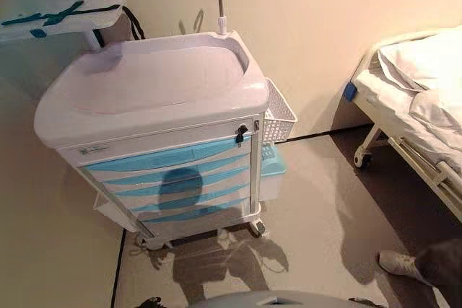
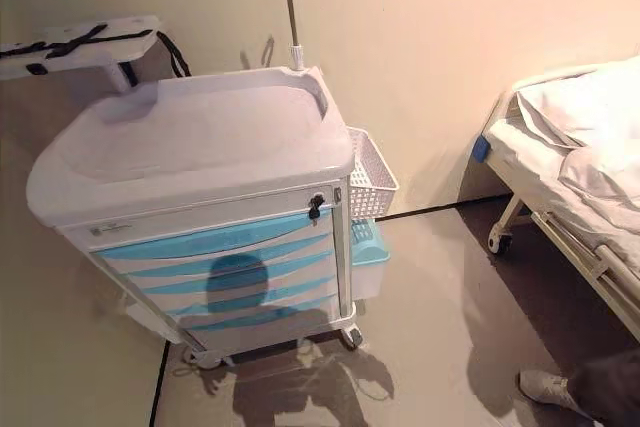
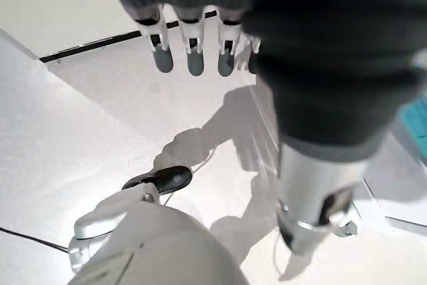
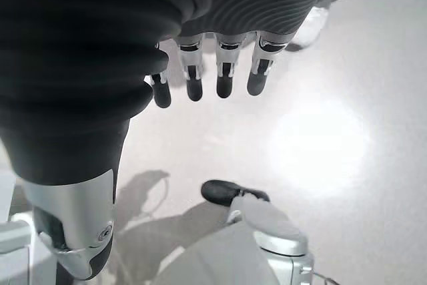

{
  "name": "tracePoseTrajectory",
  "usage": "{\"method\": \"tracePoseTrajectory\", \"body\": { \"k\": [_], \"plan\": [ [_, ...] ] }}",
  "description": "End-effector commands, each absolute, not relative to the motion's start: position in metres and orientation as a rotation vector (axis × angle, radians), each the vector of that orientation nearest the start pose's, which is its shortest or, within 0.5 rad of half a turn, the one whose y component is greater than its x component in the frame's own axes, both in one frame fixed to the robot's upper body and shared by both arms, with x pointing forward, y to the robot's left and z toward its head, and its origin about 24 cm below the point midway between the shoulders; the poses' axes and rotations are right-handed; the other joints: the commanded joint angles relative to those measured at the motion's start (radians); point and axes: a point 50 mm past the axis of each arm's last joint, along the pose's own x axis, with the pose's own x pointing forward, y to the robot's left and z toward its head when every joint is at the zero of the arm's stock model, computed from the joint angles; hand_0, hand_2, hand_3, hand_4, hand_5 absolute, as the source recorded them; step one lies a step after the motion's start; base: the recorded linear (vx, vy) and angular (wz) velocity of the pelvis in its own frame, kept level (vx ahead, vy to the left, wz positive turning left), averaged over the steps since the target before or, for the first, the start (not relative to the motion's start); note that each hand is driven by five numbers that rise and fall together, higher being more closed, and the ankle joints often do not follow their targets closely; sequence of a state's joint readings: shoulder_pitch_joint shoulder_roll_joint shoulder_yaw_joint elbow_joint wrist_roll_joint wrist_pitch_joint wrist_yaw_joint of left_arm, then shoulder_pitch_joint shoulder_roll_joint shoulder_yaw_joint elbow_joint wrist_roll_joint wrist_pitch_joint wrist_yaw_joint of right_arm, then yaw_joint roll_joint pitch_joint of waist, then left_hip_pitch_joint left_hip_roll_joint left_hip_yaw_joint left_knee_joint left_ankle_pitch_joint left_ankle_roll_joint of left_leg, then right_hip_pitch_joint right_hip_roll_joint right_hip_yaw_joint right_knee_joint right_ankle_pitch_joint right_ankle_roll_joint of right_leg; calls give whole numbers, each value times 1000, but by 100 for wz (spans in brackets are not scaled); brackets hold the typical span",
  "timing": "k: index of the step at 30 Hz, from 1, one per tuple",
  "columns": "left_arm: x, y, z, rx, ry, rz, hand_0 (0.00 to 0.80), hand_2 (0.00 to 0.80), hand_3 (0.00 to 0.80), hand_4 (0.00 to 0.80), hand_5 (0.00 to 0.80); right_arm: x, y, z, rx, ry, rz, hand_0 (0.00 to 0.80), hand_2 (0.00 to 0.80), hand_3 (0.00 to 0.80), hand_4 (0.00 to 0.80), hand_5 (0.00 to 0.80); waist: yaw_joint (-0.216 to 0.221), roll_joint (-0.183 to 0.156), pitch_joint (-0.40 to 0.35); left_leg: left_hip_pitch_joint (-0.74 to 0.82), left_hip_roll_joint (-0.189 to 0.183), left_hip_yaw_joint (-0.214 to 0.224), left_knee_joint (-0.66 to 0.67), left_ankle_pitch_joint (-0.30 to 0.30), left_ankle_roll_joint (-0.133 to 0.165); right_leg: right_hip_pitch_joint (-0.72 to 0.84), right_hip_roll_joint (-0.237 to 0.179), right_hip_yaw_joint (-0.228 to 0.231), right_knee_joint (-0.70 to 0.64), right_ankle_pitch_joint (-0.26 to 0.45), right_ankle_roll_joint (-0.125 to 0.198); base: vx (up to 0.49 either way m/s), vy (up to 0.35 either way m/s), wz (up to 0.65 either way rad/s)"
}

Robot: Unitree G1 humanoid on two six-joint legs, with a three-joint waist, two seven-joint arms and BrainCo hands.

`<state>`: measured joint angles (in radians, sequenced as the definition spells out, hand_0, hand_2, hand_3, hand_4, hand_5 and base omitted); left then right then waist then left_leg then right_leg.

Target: Open the drawer and pick up the medicine

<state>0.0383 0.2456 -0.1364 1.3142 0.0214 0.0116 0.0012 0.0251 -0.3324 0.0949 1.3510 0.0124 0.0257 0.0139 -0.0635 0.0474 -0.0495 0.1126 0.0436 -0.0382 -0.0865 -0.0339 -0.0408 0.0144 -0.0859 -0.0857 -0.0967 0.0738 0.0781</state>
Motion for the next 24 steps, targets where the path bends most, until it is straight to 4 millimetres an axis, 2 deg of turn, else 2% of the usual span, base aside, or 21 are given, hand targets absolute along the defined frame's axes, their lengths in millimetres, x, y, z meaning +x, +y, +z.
{"method": "tracePoseTrajectory", "body": {
  "k": [1,24],
  "plan": [
    [65,251,-163,329,1337,77,0,0,0,0,0,59,-267,-160,-327,1388,-115,0,0,0,0,0,-11,-63,2,-24,-42,-19,-1,-7,14,46,-13,-15,9,-37,53,0,0,0],
    [66,251,-163,313,1331,90,0,0,0,0,0,58,-268,-160,-325,1385,-120,0,0,0,0,0,-13,-64,1,-27,-42,-20,-1,-5,14,44,-13,-17,9,-35,53,0,0,0]
  ]
}}
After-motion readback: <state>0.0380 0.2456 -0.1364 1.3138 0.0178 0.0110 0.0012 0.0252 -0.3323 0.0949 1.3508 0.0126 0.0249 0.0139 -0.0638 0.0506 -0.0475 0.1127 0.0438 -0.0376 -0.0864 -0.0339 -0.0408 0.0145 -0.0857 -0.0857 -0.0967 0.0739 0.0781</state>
